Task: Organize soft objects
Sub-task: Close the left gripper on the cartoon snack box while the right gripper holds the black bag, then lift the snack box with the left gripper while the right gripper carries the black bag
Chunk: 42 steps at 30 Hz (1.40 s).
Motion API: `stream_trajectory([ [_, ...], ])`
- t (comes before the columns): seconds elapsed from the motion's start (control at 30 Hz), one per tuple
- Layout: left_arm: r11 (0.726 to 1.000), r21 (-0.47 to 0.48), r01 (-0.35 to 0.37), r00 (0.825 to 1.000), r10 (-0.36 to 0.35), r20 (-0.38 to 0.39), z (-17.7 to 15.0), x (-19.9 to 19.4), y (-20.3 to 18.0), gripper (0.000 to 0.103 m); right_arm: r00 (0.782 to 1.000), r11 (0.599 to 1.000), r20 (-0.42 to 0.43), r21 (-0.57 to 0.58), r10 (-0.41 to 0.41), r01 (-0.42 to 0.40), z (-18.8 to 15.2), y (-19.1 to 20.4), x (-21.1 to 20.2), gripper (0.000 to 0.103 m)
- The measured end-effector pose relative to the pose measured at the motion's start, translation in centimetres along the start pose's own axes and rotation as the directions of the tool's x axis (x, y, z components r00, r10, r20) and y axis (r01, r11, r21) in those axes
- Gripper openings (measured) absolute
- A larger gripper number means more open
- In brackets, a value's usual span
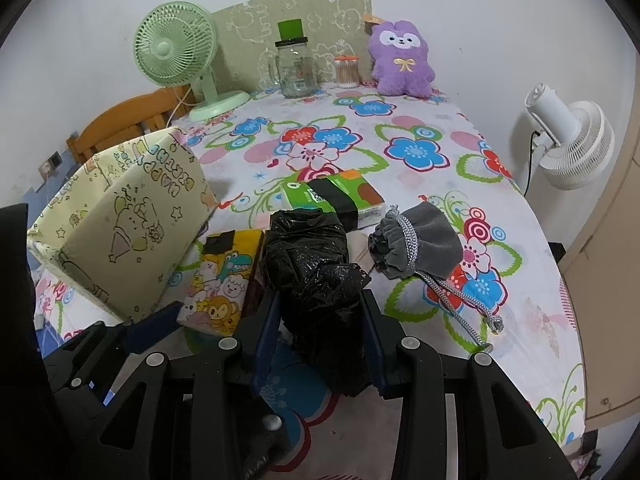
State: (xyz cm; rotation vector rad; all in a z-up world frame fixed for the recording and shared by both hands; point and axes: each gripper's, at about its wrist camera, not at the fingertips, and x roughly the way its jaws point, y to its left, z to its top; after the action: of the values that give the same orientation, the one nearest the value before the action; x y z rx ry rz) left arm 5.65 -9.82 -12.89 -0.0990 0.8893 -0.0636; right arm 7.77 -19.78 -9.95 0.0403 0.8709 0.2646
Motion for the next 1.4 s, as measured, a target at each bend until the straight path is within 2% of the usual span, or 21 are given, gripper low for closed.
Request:
stream_trajectory([
  [0.07, 1.0, 0.003, -0.012, 1.0, 0.012, 0.006, 0.1, 0.1, 0.0, 0.055, 1.0, 1.0, -0.004, 0.001, -0.004, 0.004, 0.0, 0.0, 0.1, 0.043],
  [0.23, 1.0, 0.003, -0.013, 1.0, 0.013, 0.01, 0.1, 0.0, 0.1, 0.051, 1.0, 1.0, -0.005, 0.009, -0.006, 0.006, 0.1, -0.1, 0.1, 0.043],
  [0.87, 0.999, 0.04, -0.006, 0.998, 0.003, 0.066, 1.4, -3.3, -0.7, 0.05, 0.998, 1.0, 0.057, 0.009, -0.019, 0.018, 1.3, 0.2, -2.7, 0.042],
  [1.4, 0.996, 0.093, 0.001, 0.989, -0.015, 0.146, 4.0, -7.2, -1.5, 0.05, 0.989, 0.999, 0.14, 0.006, -0.04, 0.039, 3.8, 0.7, -6.4, 0.042],
])
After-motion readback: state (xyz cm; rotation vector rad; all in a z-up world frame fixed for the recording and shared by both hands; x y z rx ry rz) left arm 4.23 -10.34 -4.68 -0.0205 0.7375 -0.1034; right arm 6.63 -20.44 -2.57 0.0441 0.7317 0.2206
